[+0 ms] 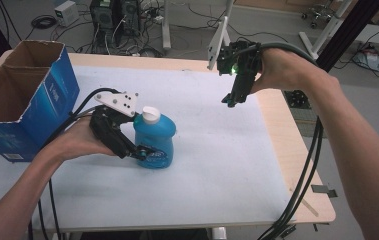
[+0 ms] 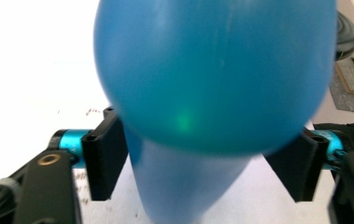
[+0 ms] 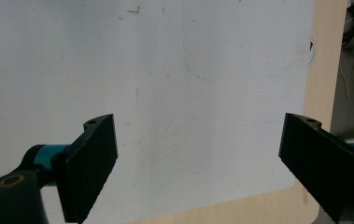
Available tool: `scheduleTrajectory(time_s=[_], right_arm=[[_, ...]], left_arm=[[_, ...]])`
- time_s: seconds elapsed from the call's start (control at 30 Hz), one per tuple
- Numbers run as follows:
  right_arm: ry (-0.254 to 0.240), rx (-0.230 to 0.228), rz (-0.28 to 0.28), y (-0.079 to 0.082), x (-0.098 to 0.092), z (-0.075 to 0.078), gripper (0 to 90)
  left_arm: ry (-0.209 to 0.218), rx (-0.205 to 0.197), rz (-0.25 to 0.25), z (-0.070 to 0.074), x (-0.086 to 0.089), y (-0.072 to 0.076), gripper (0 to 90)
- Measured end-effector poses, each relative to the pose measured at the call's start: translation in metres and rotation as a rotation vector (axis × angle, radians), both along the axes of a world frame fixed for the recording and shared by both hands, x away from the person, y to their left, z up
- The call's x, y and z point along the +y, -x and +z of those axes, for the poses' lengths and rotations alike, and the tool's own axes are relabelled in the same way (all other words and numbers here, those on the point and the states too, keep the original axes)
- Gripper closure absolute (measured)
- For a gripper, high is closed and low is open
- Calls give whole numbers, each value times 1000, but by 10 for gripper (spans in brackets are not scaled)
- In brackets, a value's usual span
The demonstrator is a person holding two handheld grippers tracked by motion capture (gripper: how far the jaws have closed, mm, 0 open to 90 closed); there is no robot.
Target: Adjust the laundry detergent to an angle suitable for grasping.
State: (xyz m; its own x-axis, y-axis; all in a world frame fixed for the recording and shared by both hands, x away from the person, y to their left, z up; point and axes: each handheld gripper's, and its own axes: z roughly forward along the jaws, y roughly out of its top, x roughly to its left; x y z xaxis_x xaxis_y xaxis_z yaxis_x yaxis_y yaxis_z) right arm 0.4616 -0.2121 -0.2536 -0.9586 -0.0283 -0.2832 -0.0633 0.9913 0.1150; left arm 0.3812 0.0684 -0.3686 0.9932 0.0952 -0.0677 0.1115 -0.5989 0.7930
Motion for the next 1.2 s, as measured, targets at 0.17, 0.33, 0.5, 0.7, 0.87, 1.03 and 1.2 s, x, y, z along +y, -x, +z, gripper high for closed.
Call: scheduleTrajectory(time_s=[0.17,0.33,0.5,0.7,0.87,1.03,1.2], right_arm=[[-2,0,2,0,1,0,110],[-1,-2,5,1,2,0,110],[-1,0,12,2,3,1,110],[-1,2,10,2,3,0,110],[3,3,10,2,5,0,110],[8,5,15,3,8,0,110],[11,5,11,3,7,-1,110]], left_arm=[[-19,-9,20,4,4,2,234],[-71,-30,41,13,10,8,227],[-142,-43,66,24,14,15,227],[-315,-59,90,39,22,27,214],[-430,-82,100,49,28,39,158],[-539,-82,85,55,36,48,136],[-617,-85,74,62,41,52,136]])
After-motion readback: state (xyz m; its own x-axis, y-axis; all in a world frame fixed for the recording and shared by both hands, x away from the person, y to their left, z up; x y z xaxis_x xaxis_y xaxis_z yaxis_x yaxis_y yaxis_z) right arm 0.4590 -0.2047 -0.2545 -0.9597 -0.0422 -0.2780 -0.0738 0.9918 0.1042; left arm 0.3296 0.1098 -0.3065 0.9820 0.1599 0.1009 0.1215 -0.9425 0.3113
